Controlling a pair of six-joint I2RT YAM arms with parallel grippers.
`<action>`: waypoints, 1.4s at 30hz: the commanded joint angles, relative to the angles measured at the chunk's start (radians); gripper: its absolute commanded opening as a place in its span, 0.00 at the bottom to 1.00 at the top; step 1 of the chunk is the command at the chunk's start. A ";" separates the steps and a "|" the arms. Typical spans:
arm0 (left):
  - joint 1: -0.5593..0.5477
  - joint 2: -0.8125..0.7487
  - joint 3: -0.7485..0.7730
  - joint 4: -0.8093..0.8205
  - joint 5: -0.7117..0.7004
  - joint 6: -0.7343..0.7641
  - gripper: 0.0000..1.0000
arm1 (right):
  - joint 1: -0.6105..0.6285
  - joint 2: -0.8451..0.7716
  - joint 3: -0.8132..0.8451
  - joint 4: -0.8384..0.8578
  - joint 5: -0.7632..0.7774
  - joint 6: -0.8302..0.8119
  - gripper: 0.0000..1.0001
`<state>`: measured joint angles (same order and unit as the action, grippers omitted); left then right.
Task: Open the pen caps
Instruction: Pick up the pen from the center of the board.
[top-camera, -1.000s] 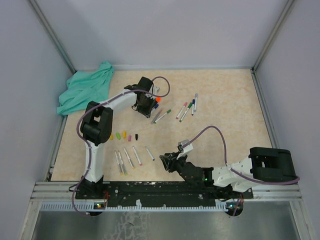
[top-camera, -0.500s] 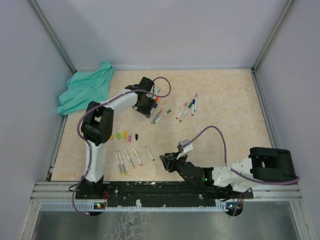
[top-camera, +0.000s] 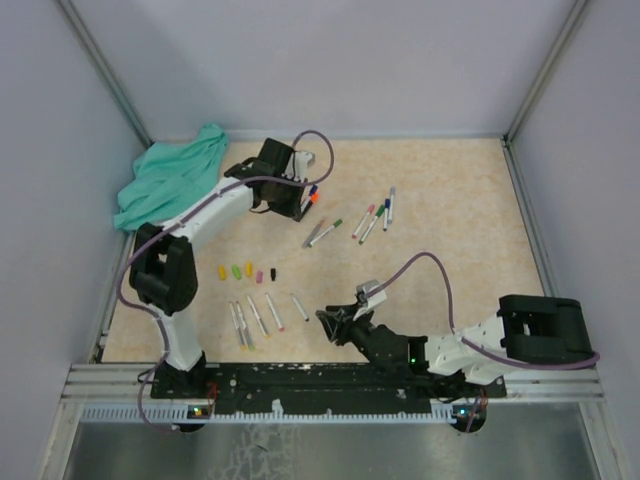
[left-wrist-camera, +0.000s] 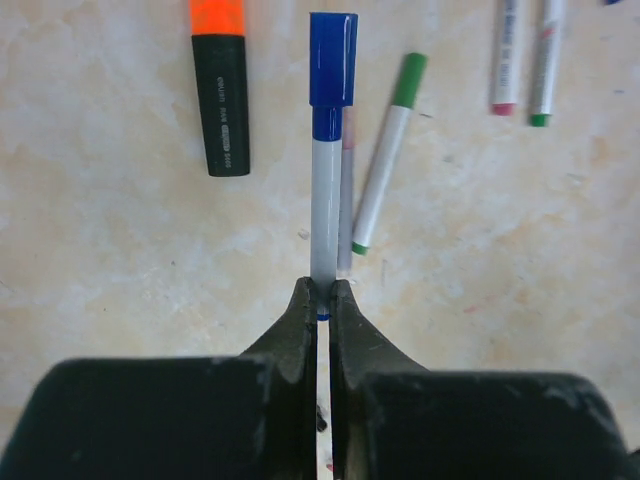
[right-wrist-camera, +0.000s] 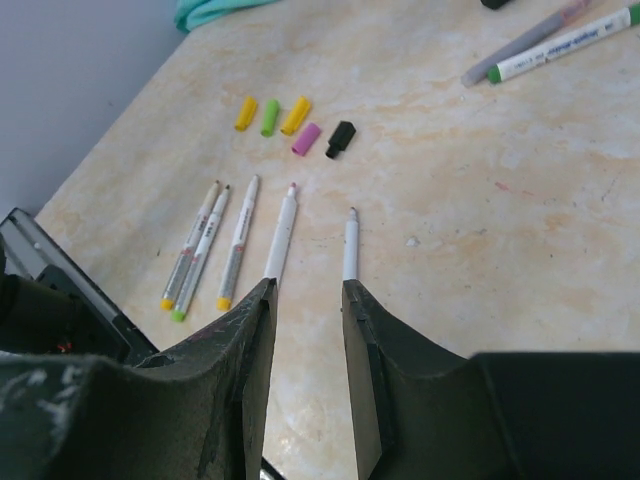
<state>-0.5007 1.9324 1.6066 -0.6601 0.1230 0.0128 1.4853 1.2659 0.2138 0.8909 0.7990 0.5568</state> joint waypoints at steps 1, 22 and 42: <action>-0.001 -0.214 -0.113 0.143 0.128 -0.002 0.00 | 0.032 -0.024 -0.007 0.259 0.035 -0.151 0.33; -0.005 -0.675 -0.553 0.699 0.623 -0.120 0.00 | -0.236 0.004 0.165 0.831 -0.043 -0.488 0.74; -0.005 -0.614 -0.548 0.705 0.763 -0.097 0.00 | -0.503 -0.138 0.325 0.154 -0.300 -0.096 0.65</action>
<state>-0.5022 1.3186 1.0611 0.0010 0.8379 -0.0929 1.0069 1.1080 0.4789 1.1042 0.5385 0.4000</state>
